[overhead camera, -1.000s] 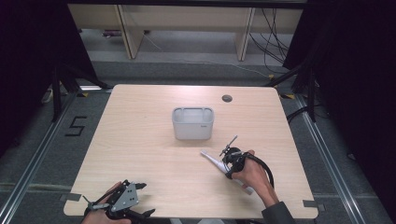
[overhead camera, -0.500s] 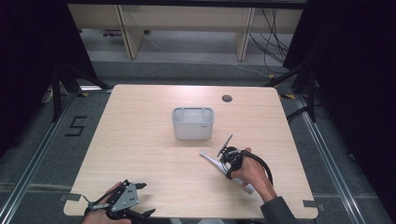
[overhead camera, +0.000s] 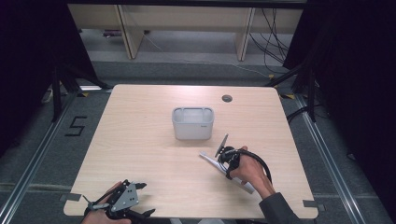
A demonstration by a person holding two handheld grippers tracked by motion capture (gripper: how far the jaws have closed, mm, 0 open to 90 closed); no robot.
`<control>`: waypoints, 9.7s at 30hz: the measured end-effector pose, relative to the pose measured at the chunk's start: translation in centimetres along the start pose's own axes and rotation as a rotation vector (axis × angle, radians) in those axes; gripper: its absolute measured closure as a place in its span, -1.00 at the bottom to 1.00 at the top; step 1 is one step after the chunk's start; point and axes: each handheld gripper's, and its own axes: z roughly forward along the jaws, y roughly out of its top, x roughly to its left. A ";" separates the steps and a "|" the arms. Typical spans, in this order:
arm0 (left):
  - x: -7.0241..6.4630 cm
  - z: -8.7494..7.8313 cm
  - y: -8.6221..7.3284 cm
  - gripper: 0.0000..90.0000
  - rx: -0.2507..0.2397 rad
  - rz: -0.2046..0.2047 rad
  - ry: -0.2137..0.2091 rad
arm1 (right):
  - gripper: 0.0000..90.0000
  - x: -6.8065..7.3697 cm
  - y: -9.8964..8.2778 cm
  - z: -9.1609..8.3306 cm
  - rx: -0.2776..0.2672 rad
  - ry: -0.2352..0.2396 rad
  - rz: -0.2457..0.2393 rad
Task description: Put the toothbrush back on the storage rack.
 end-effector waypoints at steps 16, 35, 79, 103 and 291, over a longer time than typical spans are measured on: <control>0.0 -0.1 0.0 -0.67 0.009 0.005 0.008 | 0.48 0.0 -1.6 -2.0 -0.084 -0.022 0.002; -0.1 -0.1 0.2 -0.67 -0.001 -0.013 -0.012 | 0.48 -2.1 -4.7 -5.9 -0.488 -0.039 0.131; 0.1 0.0 0.0 -0.67 0.012 0.004 -0.010 | 0.48 -5.6 -2.1 -7.2 -0.814 -0.063 0.209; 0.1 0.0 0.0 -0.67 0.010 0.002 -0.011 | 0.48 -6.5 1.8 -10.3 -0.994 -0.065 0.214; 0.0 -0.3 0.3 -0.67 0.019 0.029 -0.019 | -0.16 -5.1 3.1 -6.1 -1.059 -0.106 0.337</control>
